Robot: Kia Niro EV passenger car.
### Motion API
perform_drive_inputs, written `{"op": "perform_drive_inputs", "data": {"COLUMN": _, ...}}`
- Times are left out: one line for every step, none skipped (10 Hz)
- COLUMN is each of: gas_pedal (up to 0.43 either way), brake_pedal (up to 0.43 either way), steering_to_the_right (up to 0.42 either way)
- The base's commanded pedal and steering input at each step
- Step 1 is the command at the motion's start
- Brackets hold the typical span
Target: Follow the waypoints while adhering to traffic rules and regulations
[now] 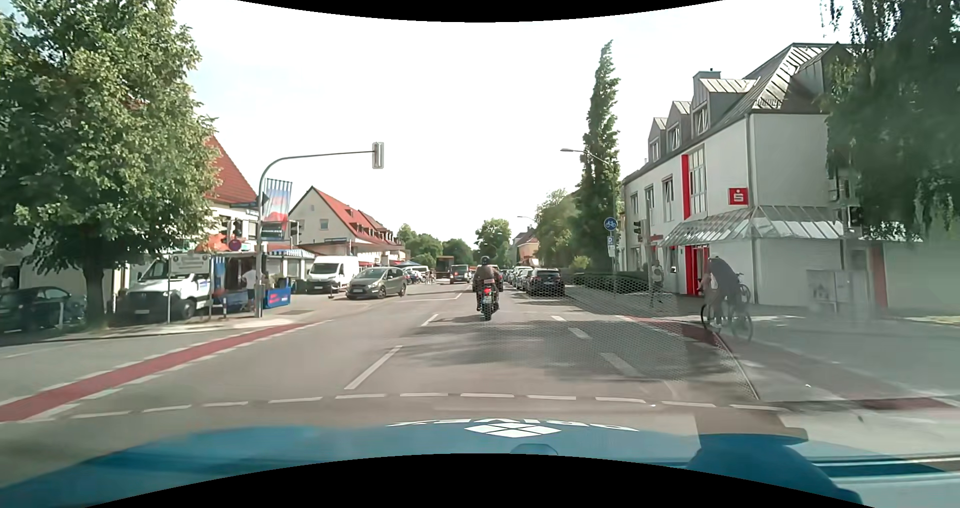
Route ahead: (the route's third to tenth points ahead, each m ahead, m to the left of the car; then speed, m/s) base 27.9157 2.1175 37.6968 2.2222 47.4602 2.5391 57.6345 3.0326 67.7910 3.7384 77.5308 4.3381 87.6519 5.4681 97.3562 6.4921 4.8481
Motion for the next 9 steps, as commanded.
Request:
{"op": "perform_drive_inputs", "data": {"gas_pedal": 0.177, "brake_pedal": 0.0, "steering_to_the_right": 0.003}}
{"op": "perform_drive_inputs", "data": {"gas_pedal": 0.177, "brake_pedal": 0.0, "steering_to_the_right": 0.003}}
{"op": "perform_drive_inputs", "data": {"gas_pedal": 0.177, "brake_pedal": 0.0, "steering_to_the_right": 0.003}}
{"op": "perform_drive_inputs", "data": {"gas_pedal": 0.177, "brake_pedal": 0.0, "steering_to_the_right": 0.003}}
{"op": "perform_drive_inputs", "data": {"gas_pedal": 0.177, "brake_pedal": 0.0, "steering_to_the_right": 0.002}}
{"op": "perform_drive_inputs", "data": {"gas_pedal": 0.177, "brake_pedal": 0.0, "steering_to_the_right": 0.002}}
{"op": "perform_drive_inputs", "data": {"gas_pedal": 0.177, "brake_pedal": 0.0, "steering_to_the_right": 0.001}}
{"op": "perform_drive_inputs", "data": {"gas_pedal": 0.15, "brake_pedal": 0.0, "steering_to_the_right": -0.001}}
{"op": "perform_drive_inputs", "data": {"gas_pedal": 0.138, "brake_pedal": 0.0, "steering_to_the_right": -0.001}}
